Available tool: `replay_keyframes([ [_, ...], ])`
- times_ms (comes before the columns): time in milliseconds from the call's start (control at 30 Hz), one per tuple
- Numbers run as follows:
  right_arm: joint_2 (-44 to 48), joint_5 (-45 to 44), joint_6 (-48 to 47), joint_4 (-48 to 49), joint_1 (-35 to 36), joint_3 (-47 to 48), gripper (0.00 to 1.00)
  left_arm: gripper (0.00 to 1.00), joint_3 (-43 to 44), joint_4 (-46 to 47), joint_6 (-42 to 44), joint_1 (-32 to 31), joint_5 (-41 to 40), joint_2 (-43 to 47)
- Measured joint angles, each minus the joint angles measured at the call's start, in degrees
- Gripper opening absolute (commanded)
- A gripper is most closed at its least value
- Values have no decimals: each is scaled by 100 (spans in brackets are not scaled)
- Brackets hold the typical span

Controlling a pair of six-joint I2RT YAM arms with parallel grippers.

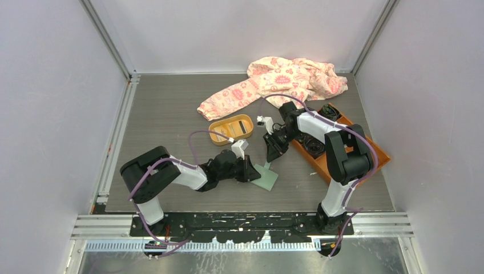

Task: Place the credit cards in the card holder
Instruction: Close the card holder at the center of the board.

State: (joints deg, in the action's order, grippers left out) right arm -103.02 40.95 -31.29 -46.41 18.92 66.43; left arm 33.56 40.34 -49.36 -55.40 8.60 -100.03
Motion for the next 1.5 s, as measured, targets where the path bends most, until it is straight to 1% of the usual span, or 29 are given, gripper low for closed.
replay_keyframes([
  [233, 0, 0, -28, -39, 0, 2, 11, 10, 0, 0, -17, 0, -2, -4],
  [367, 0, 0, -76, -83, 0, 17, 3, 9, 0, 2, -17, 0, -4, -4],
  [433, 0, 2, -131, -111, 0, 28, 1, 9, 0, 0, -20, 0, -4, -4],
  [500, 0, 4, -181, -149, 2, 37, 1, 8, 0, 0, -26, 0, -4, -4],
  [667, 15, 2, -376, -208, 79, 37, 1, 2, 0, -11, -138, 0, -26, -4],
  [767, 173, -7, -535, -146, 212, -105, 1, 0, -9, 15, -254, 0, -46, -17],
  [1033, 962, -431, -1056, 98, 835, -741, 1, 0, -243, 728, -702, 0, -46, -245],
  [1200, 984, -793, -1255, 219, 1099, -907, 1, 0, -345, 1043, -844, 0, -46, -332],
  [1500, 1016, -1298, -1290, 365, 1447, -1003, 1, 0, -428, 1180, -887, 0, -59, -337],
])
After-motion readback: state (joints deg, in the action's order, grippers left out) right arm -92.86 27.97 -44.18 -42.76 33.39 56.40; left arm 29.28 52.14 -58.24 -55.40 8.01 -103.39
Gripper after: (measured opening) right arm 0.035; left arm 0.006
